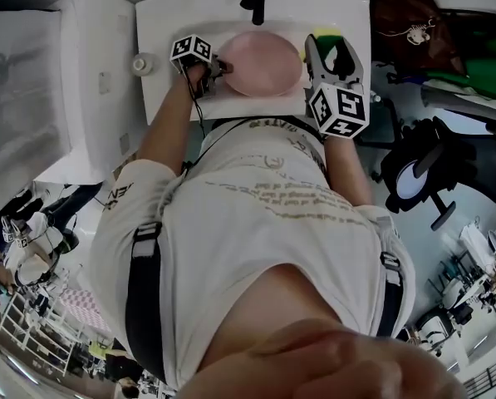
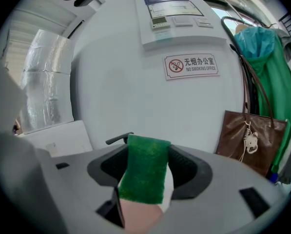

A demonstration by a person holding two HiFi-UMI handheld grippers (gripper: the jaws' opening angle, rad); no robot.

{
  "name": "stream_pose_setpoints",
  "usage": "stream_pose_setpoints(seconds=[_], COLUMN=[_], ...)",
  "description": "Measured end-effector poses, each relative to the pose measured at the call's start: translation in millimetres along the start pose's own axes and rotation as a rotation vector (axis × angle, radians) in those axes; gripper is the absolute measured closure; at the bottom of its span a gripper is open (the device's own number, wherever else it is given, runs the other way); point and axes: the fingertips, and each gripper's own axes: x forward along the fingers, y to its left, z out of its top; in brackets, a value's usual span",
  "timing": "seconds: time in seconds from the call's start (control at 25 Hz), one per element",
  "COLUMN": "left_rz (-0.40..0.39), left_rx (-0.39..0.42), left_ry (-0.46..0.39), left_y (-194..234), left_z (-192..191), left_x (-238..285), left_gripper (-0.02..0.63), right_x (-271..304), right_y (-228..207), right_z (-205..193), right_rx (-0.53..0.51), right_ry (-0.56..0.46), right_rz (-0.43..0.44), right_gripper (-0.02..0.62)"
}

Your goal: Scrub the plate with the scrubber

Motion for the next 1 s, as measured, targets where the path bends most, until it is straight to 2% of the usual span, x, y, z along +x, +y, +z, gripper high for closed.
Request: stream_pose_setpoints(seconds=[0.12,0.16,0.2,0.28,0.48,0.64,0.84,1.0], left_rz=[-0.034,-0.034,-0.031,-0.025,-0.06,-0.075,-0.114,-0.151], left_rx=[-0.036,-0.04,-0.04,-0.042,-0.102,-0.113,-0.038,0.044], left_ry=[0.02,0.026,0.03,0.028,-0.043,-0.102,-0.156,-0.144], left_y=[-3,-3,-3,-4,-7,-10,-32,-59], left_z=[-2,-3,-3,-3,3,3,3,-4], left_x=[7,8,8,7,-2,-10,-17,-14], left_gripper=[0.466,0.516,0.537,0.541,0.548,0.56,0.563,0.561], right_x=[-2,-3,-3,-5,-9,-12,-15,-15], right_y=[-2,-2,-2,-2,-5,-7,-8,-8], right_z=[0,1,1,2,1,-1,-5,-8], right_rx=[0.003,0.003,0.004,0.004,0.011,0.015,0.016,0.023], right_ry=[-0.003,-0.004,-0.004,-0.005,-0.005,-0.003,0.003,0.022], right_rz=[-0.006,-0.008,-0.011,-0.014,-0.024,-0.027,-0.028,-0.017], right_gripper=[0.342,0.342,0.342,0.342,0.342,0.342,0.342,0.342])
